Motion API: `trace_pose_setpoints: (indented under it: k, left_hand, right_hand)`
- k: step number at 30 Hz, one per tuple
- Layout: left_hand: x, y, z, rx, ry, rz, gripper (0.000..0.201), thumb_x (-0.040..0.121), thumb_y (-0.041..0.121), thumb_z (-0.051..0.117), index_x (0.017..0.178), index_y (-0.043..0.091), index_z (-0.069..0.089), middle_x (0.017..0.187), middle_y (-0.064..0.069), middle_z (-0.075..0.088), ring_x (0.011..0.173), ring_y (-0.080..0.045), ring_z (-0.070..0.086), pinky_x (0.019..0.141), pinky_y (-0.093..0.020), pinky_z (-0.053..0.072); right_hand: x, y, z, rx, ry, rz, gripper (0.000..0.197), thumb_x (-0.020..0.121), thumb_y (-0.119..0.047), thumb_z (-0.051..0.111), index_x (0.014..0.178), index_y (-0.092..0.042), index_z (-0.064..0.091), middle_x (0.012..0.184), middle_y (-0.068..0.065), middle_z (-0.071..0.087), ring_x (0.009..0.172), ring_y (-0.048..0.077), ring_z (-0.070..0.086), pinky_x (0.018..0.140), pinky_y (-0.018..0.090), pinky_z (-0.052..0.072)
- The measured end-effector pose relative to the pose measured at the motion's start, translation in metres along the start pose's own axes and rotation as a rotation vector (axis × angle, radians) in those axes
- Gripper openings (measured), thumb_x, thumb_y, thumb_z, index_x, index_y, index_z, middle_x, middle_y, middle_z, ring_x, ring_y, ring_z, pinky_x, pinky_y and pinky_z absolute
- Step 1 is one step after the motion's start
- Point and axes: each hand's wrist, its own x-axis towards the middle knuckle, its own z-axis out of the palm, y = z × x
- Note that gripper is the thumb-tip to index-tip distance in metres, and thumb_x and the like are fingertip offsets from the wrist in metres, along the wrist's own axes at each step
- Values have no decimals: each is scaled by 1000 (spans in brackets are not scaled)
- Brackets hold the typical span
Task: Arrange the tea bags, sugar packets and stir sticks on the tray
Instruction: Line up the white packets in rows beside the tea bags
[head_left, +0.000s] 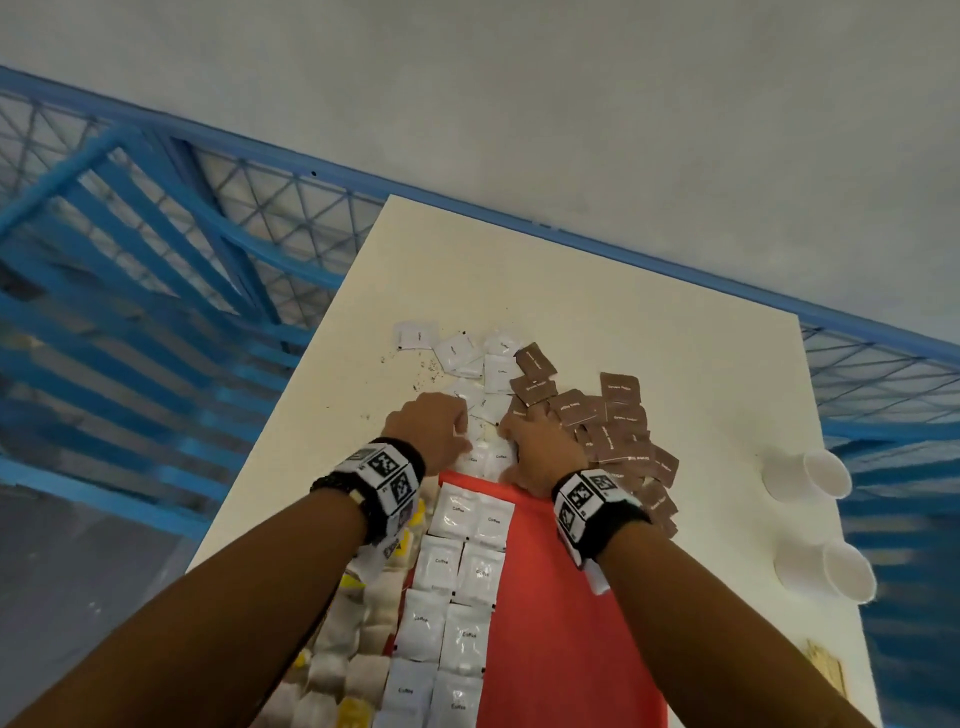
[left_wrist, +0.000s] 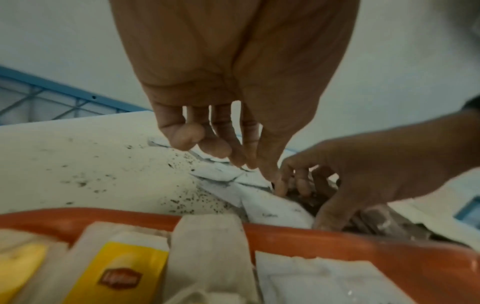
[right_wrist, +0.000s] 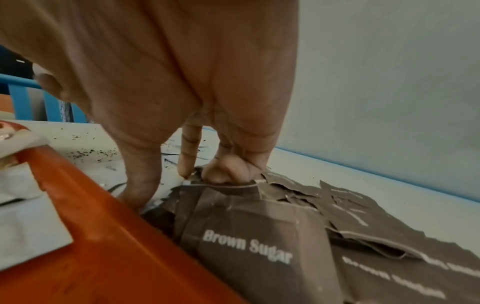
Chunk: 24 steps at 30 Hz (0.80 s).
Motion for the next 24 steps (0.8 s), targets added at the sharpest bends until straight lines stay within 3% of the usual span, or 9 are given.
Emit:
trace_pose_setpoints:
  k: [4,7,8,10,15,18,22,24]
  left_hand:
    - [21,12,17,264,-85,92,43,86,35,72,123,20,54,124,-4,49,118,-26,50,91,-40,45]
    - [29,14,25,343,-112,72,50,85,35,75,127,16,54,128,-7,48,121,-27,48,91,-38,45]
    - [30,14,27,345,-110,67,49,85,34,75,125,14,55,127,-7,49,120,-28,49,90,-38,45]
    - [31,14,27,322,-114,59,42,84,32,76,117,11,61,123,-7,52,117,-28,52,89,-37,46]
    - [39,4,16,-24,-174,-43,15,81,22,81,81,11,70,94,-2,72,91,-19,68,77,-30,54]
    - [47,-7,-8,-199,-160,-89,22,79,26,83,68,16,67,90,-2,75,86,-16,67,71,-26,50]
    - [66,-13,-25,-205,-59,-139,24,79,28,82,80,12,64,100,-8,72,98,-24,66,88,-37,54]
    - [73,-10,-20,-111,-37,-161,38,79,36,80,100,11,61,113,-7,65,109,-27,61,94,-43,51]
  right_hand:
    - [8,4,4,47,15,2,43,73,-26,83,93,-23,46,128,7,40,108,32,55,86,46,53]
    - [9,4,9,64,38,-14,49,74,-22,81,112,-23,50,130,6,40,111,31,54,87,45,53]
    - [10,4,10,61,43,-25,57,73,-21,81,121,-24,49,132,5,40,114,31,53,87,46,53]
    - [11,2,8,55,28,-21,61,72,-20,80,124,-25,48,132,5,40,117,31,50,88,48,53]
    - [17,-1,2,50,-17,13,42,73,-21,82,105,-19,54,126,4,43,109,28,52,87,48,53]
    - [18,-1,-2,55,-15,-27,31,77,-21,78,83,-24,48,122,1,47,95,20,50,86,44,52]
    - [15,-1,-2,56,2,-88,30,78,-23,77,75,-22,47,112,-4,48,90,19,51,79,43,53]
    - [12,-1,-3,80,-2,-111,32,76,-21,75,69,-23,44,103,-2,49,86,20,54,75,41,53]
